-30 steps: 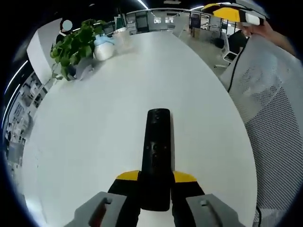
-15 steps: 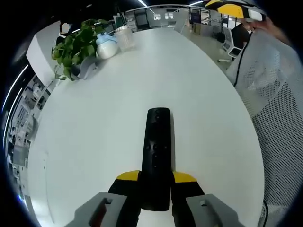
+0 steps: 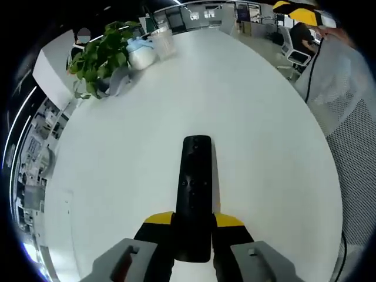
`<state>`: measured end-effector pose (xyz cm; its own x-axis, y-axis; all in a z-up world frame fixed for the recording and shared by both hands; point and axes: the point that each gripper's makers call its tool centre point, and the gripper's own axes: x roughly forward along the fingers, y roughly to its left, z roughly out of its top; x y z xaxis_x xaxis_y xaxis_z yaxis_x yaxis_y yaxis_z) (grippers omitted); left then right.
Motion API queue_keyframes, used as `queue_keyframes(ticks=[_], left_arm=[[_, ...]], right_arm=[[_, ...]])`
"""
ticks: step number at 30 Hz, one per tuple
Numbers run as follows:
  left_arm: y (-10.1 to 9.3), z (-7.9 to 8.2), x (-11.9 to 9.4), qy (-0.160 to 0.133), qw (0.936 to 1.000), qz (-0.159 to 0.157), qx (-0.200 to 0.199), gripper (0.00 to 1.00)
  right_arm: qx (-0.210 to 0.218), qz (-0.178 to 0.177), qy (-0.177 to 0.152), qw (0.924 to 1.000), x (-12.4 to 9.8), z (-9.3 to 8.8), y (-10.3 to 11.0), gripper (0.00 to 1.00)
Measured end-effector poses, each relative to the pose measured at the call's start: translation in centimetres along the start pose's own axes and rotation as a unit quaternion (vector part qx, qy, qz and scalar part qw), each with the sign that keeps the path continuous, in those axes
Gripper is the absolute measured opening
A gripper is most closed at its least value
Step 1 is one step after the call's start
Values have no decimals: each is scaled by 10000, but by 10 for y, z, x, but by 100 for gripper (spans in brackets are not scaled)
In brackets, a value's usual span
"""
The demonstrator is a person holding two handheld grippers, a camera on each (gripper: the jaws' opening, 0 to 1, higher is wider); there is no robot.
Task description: Press the specified remote control buttons in sequence, fully releasing each button before pressing the next.
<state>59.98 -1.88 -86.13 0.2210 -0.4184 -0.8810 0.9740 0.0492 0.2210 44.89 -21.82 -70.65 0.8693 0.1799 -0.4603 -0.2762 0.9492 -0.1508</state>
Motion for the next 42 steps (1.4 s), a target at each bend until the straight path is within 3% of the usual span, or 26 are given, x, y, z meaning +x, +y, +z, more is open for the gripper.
queue_keyframes(ticks=[17,28,35,42], left_arm=[[34,-1,2,81,9999,143,31,23],[52,2,3,284,9981,285,474,23],[63,-3,8,244,9992,313,55,23],[63,-14,13,300,9992,270,66,23]], right_arm=[[28,-57,99,9999,1,-4,-3,17],[72,-98,167,9998,2,-7,-6,16],[92,-142,175,9997,2,-7,-8,16],[117,-243,193,9994,1,-8,-13,15]])
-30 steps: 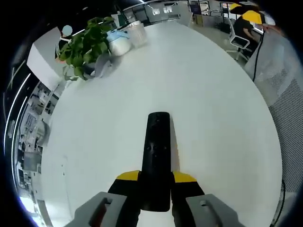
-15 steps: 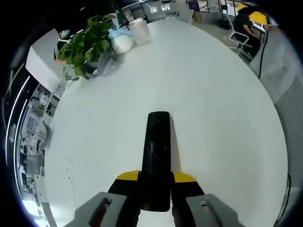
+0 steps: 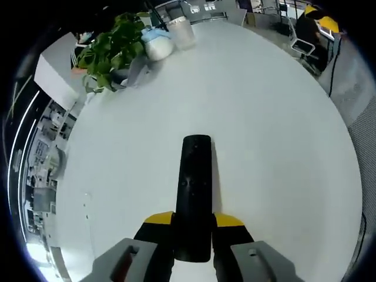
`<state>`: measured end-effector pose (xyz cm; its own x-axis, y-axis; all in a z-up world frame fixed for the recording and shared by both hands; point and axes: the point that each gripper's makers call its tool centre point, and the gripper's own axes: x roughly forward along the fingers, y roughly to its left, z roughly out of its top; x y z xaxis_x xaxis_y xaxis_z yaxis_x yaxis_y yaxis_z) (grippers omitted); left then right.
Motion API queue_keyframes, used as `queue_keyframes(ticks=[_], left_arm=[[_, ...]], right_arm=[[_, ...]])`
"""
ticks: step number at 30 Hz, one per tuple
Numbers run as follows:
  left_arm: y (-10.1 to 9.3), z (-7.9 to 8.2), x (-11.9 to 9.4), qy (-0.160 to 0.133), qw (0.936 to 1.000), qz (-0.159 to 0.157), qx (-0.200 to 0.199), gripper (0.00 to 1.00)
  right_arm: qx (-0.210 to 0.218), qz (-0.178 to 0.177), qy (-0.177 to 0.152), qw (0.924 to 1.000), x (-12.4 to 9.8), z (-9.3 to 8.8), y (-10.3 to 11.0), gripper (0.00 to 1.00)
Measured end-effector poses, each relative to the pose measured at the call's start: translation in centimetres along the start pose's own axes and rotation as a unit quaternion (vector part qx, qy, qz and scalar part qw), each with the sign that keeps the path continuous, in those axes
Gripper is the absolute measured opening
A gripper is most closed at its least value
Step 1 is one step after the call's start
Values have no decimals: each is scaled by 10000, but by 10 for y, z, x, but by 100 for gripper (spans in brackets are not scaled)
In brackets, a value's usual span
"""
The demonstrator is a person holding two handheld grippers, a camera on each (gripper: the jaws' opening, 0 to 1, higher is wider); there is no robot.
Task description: Press the specified remote control buttons in sequence, fully releasing each button before pressing the next.
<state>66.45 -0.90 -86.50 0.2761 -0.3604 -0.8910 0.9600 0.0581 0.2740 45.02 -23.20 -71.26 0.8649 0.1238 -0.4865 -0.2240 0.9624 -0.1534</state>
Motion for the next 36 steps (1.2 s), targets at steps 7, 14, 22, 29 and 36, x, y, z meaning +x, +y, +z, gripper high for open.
queue_keyframes(ticks=[7,14,22,29,36], left_arm=[[8,-6,5,57,9999,0,-103,23],[22,-4,9,93,9999,85,-36,23],[28,-6,8,79,9999,-22,-139,23],[27,-5,10,122,9990,-360,-239,24],[26,-5,10,110,9989,-448,-90,24]], right_arm=[[53,-35,17,10000,0,-1,-2,14],[56,-65,65,9999,0,-3,-3,14],[55,-80,110,9999,1,-4,-4,13],[17,-39,185,9998,3,-7,-2,13],[-44,-12,284,9996,4,-10,0,11]])
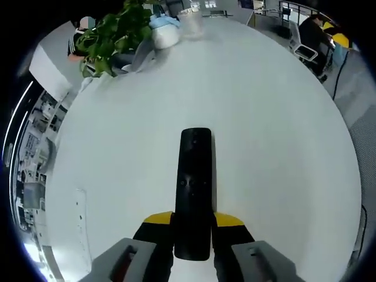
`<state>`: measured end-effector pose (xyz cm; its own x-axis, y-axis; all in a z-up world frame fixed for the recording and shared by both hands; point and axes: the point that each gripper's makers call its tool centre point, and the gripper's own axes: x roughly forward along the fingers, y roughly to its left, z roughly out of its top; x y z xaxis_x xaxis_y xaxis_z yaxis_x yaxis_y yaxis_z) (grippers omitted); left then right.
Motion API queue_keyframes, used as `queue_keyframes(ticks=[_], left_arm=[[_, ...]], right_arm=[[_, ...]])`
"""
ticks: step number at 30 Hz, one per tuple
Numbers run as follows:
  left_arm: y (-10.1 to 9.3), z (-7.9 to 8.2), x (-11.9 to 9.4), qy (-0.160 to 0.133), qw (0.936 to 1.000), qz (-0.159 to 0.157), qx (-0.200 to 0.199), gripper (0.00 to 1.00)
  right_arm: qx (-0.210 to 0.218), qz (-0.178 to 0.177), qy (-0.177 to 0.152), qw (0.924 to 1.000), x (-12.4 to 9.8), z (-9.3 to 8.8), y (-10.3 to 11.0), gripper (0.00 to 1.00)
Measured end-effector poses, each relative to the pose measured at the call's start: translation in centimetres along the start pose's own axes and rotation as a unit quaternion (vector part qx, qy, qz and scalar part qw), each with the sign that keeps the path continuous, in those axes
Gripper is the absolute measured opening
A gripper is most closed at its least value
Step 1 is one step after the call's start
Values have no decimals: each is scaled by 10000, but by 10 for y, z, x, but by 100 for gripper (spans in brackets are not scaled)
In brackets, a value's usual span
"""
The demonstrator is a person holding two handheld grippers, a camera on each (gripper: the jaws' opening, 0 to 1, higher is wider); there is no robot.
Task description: Press the specified remote control buttons in sequence, fully releasing each button before pressing the next.
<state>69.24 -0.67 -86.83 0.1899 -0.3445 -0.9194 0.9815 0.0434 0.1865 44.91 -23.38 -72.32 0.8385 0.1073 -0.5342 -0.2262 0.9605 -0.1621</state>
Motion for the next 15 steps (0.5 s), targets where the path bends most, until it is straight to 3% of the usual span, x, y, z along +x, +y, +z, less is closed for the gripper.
queue_keyframes(ticks=[9,15], left_arm=[[1,-1,1,-196,9997,-94,-103,24],[-1,-2,2,-332,9994,5,-18,24]], right_arm=[[-6,8,45,10000,0,-1,1,12],[-44,40,66,10000,1,-2,2,12]])
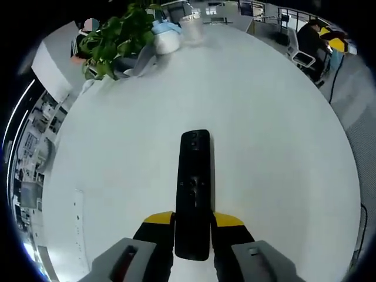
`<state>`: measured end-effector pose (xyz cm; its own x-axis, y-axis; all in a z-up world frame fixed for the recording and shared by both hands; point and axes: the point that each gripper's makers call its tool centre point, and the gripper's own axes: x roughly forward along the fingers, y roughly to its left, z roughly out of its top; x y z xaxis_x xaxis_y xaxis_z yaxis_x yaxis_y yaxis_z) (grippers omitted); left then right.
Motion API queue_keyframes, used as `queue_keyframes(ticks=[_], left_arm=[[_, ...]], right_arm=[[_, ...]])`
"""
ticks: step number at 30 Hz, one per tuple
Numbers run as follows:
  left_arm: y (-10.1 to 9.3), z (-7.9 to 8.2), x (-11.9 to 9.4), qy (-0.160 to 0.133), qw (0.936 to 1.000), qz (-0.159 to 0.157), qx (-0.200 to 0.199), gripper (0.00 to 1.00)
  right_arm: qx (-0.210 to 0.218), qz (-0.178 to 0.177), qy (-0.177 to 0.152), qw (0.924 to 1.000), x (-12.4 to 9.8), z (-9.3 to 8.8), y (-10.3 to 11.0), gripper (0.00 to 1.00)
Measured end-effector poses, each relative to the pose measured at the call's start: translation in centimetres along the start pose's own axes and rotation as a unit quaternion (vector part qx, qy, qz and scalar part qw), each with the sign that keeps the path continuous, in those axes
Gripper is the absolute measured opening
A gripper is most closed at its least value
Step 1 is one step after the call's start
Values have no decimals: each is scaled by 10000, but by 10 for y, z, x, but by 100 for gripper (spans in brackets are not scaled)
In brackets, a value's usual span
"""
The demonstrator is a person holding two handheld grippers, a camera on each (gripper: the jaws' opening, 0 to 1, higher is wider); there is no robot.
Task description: Press the specified remote control buttons in sequence, fully releasing each button before pressing the next.
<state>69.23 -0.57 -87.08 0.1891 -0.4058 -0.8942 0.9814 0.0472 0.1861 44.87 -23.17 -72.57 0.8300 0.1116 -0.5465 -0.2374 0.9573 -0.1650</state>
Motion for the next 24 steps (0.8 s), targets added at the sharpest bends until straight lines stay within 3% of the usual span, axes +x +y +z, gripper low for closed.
queue_keyframes(ticks=[12,17,20,24], left_arm=[[0,-2,-2,8,9996,73,-278,29],[0,-6,-6,114,9989,209,-395,40],[-5,-8,-10,169,9980,131,-588,50],[1,-5,-21,86,9957,365,-846,50]], right_arm=[[-14,-33,-73,10000,-1,3,-2,12],[29,-53,-205,9998,-3,7,-3,13],[83,-44,-248,9996,-4,9,-4,14],[65,-130,-278,9995,-5,10,-6,22]])
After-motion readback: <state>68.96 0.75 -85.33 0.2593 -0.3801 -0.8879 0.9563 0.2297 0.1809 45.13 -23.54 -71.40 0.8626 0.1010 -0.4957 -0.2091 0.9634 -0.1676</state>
